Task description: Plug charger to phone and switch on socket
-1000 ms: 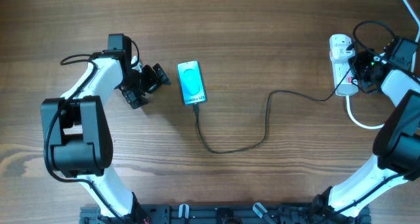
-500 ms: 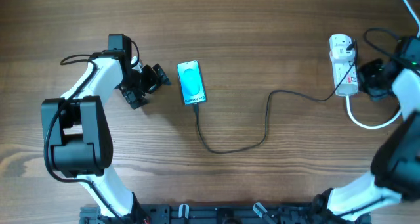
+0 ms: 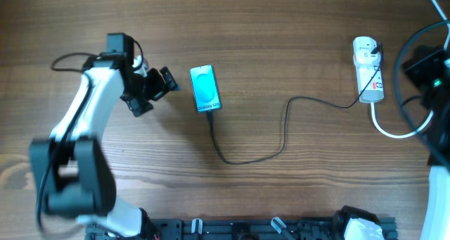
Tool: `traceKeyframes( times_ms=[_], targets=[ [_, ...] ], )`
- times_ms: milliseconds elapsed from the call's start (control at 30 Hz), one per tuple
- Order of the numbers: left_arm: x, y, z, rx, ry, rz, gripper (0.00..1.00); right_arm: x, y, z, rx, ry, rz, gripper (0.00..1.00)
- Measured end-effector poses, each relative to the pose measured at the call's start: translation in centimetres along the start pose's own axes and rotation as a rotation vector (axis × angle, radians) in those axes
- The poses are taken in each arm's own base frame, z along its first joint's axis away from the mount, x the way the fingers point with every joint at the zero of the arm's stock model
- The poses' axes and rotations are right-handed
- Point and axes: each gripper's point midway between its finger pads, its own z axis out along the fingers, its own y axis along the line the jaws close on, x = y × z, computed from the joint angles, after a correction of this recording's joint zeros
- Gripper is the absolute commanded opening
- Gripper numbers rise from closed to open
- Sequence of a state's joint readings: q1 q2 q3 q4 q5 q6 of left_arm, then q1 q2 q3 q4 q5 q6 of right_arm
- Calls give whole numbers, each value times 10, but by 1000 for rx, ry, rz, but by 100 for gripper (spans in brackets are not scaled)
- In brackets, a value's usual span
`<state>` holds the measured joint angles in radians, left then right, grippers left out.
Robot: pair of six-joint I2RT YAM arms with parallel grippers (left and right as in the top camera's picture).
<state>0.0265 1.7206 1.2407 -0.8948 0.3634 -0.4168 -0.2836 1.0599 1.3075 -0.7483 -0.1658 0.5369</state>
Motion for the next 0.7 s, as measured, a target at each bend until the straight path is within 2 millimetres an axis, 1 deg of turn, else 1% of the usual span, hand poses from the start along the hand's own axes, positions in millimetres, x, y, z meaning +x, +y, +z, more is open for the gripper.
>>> traceKeyframes(
  times_ms=[33,100,133,167,200,233,267,300,333,400,500,567,633,700],
  targets=[
    [1,-7,-17,20,-40,31,100,10,10,-6,-33,27,-35,7],
    [3,-17,-43,52,-102,79,100,25,23,-17,-77,66,-86,8],
    [6,-23,-61,72,-145,112,100,33,29,-23,-98,84,-114,10],
    [9,-27,-72,85,-173,133,100,42,35,-31,-122,106,-144,15],
    [12,-32,-89,105,-219,165,100,51,40,-39,-147,125,-176,22],
    [14,-35,-100,118,-248,185,100,57,45,-45,-168,138,-203,40],
    [18,-40,-115,137,-292,214,100,64,50,-53,-196,151,-233,59],
    [21,-43,-126,151,-324,234,100,69,54,-58,-215,159,-253,74],
    [25,-47,-141,170,-371,261,100,75,58,-66,-240,170,-277,100],
    [34,-55,-168,207,-457,306,100,84,63,-77,-277,185,-314,100],
    [50,-62,-205,254,-572,365,100,92,64,-87,-299,198,-343,100],
    [61,-64,-224,278,-633,395,100,95,62,-90,-295,209,-346,99],
    [69,-64,-237,289,-679,413,100,98,59,-90,-286,224,-348,100],
    [75,-63,-247,290,-715,422,100,100,57,-90,-281,234,-348,100]
  ],
)
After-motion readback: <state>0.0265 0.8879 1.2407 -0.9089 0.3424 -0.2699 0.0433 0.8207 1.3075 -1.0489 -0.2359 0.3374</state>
